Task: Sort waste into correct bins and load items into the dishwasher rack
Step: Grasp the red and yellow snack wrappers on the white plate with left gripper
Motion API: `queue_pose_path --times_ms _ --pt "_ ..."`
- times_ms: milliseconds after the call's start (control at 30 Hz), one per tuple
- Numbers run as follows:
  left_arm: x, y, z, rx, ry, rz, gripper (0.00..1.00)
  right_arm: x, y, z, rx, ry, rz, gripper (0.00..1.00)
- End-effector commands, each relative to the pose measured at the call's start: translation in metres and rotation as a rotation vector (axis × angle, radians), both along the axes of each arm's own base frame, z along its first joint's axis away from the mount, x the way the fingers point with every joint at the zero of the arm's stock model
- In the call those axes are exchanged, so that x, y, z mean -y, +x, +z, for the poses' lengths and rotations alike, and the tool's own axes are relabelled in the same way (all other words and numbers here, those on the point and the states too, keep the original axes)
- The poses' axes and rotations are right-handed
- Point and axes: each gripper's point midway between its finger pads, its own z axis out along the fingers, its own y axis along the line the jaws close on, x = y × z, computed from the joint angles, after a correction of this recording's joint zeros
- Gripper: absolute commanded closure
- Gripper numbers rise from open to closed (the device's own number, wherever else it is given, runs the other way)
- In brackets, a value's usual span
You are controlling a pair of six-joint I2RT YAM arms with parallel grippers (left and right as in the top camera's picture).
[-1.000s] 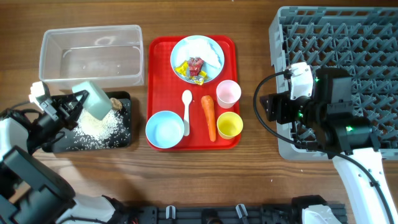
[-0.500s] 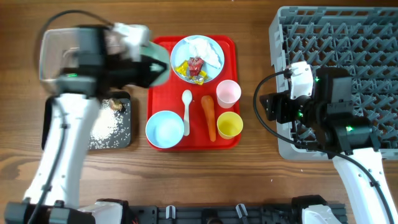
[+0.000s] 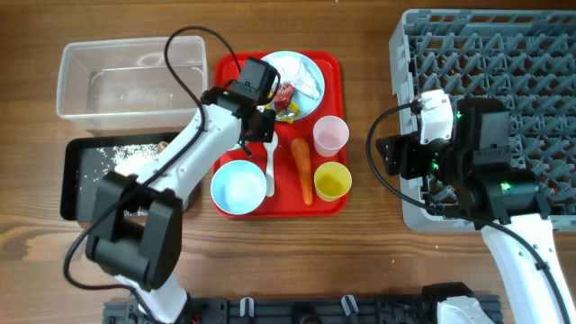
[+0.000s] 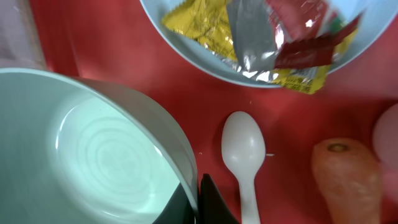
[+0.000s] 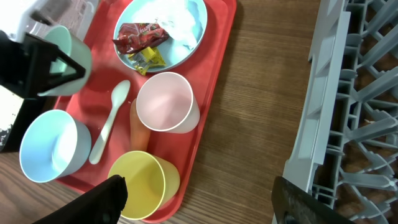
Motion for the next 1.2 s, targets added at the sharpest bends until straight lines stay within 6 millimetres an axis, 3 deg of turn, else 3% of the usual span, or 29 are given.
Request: queue_pose_path --times_ms 0,233,300,333,533,667,800,867,967,1167 --pt "0.006 -0.001 -0.013 -0.033 -0.014 0.009 0.96 0.000 0.004 0.007 0.015 -0.003 -0.003 0.23" --pt "0.008 -0.001 -0.018 -0.040 -0.010 0.004 0.96 0.000 0.003 0.006 0.012 -0.002 -0.004 0.23" --pt "0.009 -0.002 -0.018 -0.040 -0.010 0.002 0.83 0.000 0.003 0.006 0.010 -0.003 -0.004 0.23" --pt "0.009 -0.002 -0.019 -0.041 -0.010 0.002 0.67 0.000 0.003 0.006 0.011 -0.003 -0.004 0.23" --pt "0.018 -0.001 -0.015 -0.046 -0.057 -0.012 0.62 0.000 0.003 0.006 0.011 -0.003 -0.004 0.22" --pt "0.040 0.024 0.025 0.035 -0.144 -0.037 0.54 0.000 0.003 0.006 0.010 -0.003 -0.003 0.23" --pt "0.058 0.059 0.063 0.188 -0.215 -0.067 0.40 0.000 0.002 0.006 0.007 -0.001 -0.005 0.22" --pt "0.064 0.071 0.062 0.229 -0.231 -0.074 0.32 0.000 0.003 0.006 0.007 -0.002 -0.005 0.22" --pt "0.070 0.084 0.045 0.245 -0.238 -0.075 0.23 0.000 0.002 0.006 0.007 -0.001 -0.005 0.22" --pt "0.072 0.087 0.003 0.185 -0.211 -0.071 0.18 0.000 0.002 0.005 0.002 -0.002 -0.005 0.22"
